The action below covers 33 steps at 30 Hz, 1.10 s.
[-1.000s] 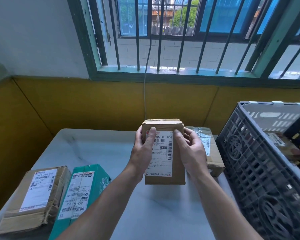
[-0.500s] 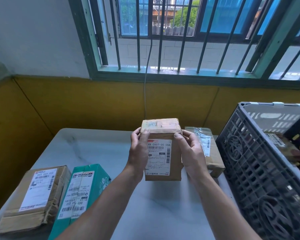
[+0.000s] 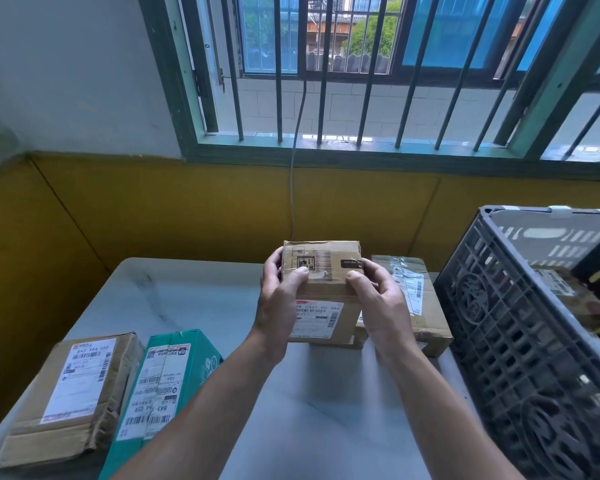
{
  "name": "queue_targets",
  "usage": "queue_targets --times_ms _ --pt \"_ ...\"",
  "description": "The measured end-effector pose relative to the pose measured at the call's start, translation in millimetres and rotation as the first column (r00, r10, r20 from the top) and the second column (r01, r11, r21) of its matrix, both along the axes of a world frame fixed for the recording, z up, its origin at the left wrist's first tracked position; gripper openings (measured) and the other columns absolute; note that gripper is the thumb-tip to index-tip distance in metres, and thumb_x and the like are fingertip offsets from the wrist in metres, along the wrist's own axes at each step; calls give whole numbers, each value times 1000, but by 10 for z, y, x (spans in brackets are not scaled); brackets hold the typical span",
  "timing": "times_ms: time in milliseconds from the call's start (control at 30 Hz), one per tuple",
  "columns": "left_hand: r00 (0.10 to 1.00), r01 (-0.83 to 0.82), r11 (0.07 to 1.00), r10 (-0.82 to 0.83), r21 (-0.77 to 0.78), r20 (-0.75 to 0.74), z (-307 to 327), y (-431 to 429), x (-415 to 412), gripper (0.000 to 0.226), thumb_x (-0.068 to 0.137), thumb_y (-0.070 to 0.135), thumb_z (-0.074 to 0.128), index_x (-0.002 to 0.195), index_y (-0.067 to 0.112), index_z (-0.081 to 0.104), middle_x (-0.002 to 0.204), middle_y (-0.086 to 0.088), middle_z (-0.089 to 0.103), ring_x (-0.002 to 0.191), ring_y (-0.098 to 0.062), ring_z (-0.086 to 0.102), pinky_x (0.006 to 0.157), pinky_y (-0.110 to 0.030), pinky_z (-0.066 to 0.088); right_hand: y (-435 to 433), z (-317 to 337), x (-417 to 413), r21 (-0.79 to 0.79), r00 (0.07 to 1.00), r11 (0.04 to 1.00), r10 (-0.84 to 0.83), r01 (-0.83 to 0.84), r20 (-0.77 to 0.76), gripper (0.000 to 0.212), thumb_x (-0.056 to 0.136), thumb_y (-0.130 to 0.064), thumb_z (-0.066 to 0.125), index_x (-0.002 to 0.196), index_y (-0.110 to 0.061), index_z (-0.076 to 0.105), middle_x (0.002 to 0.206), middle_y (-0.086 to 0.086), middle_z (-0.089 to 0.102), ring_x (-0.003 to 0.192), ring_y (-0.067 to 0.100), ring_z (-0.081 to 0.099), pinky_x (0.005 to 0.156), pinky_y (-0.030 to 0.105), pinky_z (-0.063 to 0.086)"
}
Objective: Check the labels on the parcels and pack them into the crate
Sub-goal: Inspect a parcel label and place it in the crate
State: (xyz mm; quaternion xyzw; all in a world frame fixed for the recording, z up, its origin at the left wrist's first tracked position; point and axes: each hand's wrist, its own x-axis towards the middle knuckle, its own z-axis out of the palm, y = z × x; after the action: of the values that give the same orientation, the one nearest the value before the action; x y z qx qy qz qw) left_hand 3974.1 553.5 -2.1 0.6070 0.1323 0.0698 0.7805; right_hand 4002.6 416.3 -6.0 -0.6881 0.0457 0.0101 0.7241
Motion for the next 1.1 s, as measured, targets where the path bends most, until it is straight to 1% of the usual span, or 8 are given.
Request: queue_targets --times_ms 100,267,467,567,700,900,1033,1100 --pt "1000 13 1000 -12 -22 20 22 14 -12 56 86 25 60 139 34 43 127 -9 64 108 -26 68 83 -38 61 12 20 12 -14 1000 1000 -4 4 9 35 96 -18 65 131 -13 60 125 10 68 119 23 64 104 43 51" --pt "997 65 997 -63 -40 39 39 51 -8 83 77 25 57 155 32 31 139 -6 59 122 -28 64 103 -47 55 26 10 24 -8 1000 1000 -7 7 6 39 97 -20 65 135 -14 60 134 14 61 122 27 63 104 48 51" --pt "998 55 995 -53 -82 19 6 54 14 44 95 12 60 131 33 45 117 -4 64 101 -19 67 78 -30 61 32 6 1 12 1000 1000 -16 16 6 28 96 -13 63 122 -22 62 120 12 69 115 29 66 99 51 53" --pt "999 35 997 -34 -67 6 -4 27 23 33 105 10 51 131 28 43 121 -6 60 103 -20 64 79 -33 59 53 8 -7 9 1000 1000 -16 16 20 32 96 -18 66 127 -21 59 124 10 68 118 27 64 100 52 53" --pt "999 34 999 -34 -10 -9 -2 9 8 40 107 21 51 141 39 41 130 -6 61 116 -26 65 96 -42 58 50 6 7 32 1000 999 -1 1 5 43 96 -16 66 138 -16 58 135 15 60 122 30 62 102 53 52" --pt "999 42 999 -41 13 -33 -17 29 -8 19 109 32 45 124 42 51 121 -13 66 104 -21 66 83 -38 60 41 -9 -3 72 1000 997 -22 22 -7 27 99 -19 61 125 -27 63 128 11 67 117 25 65 99 53 54" --pt "998 36 998 -33 56 -53 -53 24 8 35 107 49 38 142 47 40 130 -4 63 120 -20 62 86 -34 59 32 -40 1 66 1000 998 -10 8 22 29 99 -19 61 125 -31 65 125 8 69 113 20 66 90 38 58" --pt "996 32 998 -27 51 -83 -46 2 20 54 104 58 36 155 44 26 139 -3 59 126 -22 58 97 -39 55 33 -45 0 65 999 998 1 -3 33 28 100 -18 60 122 -33 65 126 8 68 116 23 65 95 42 57"
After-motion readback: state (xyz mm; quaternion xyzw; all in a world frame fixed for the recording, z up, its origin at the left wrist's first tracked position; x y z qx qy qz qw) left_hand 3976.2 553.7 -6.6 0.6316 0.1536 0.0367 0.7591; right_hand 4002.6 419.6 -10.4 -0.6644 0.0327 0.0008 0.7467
